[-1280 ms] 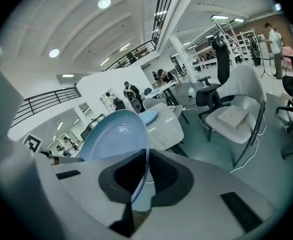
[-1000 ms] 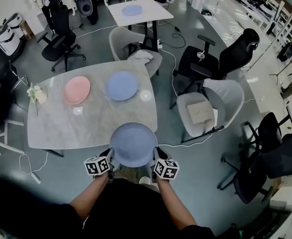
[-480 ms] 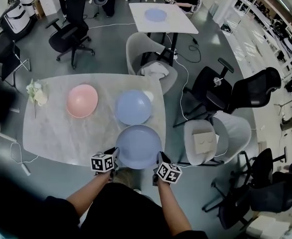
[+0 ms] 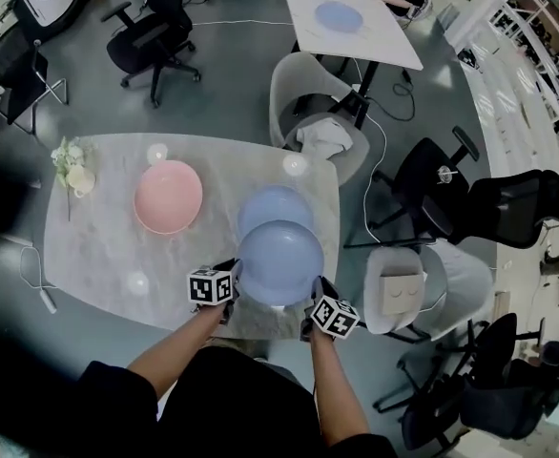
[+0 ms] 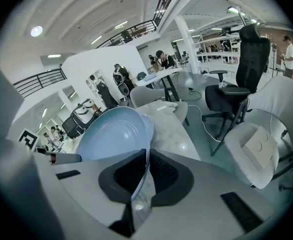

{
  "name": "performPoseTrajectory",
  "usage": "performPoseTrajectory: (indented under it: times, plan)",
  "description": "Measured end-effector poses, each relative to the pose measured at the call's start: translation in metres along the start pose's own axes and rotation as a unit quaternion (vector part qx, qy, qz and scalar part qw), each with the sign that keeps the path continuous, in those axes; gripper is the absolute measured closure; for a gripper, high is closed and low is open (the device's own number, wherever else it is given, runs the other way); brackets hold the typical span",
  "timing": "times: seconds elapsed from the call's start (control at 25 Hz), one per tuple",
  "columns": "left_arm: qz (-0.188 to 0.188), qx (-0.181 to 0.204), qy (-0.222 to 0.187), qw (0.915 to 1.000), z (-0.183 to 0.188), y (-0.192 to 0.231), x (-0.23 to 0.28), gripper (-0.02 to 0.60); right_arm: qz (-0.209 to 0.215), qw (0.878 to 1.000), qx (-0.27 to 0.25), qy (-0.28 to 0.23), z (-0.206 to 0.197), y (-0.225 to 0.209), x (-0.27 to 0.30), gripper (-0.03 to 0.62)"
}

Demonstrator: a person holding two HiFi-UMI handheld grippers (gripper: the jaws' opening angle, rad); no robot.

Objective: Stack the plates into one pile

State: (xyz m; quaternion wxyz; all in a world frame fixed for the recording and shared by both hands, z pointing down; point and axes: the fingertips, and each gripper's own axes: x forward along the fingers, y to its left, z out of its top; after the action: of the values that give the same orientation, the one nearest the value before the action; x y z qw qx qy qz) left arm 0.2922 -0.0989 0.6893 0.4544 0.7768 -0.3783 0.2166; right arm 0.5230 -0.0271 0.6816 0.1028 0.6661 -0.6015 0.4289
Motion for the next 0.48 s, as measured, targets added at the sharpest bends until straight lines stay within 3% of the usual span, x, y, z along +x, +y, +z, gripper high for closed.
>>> performPoseTrajectory:
  times: [0.24, 0.48]
  plan:
    - [0.001, 0.01, 0.014, 0.9999, 0.037, 0.024, 0.042, 0.54, -0.013, 1.0, -0.013, 0.014, 0.02, -0.001, 0.053, 0.565]
    - [-0.003, -0.013, 0.01, 0.9999, 0.066, 0.051, 0.072, 0.543, -0.011, 0.998, -0.03, 0.05, 0.026, 0.004, 0.096, 0.565]
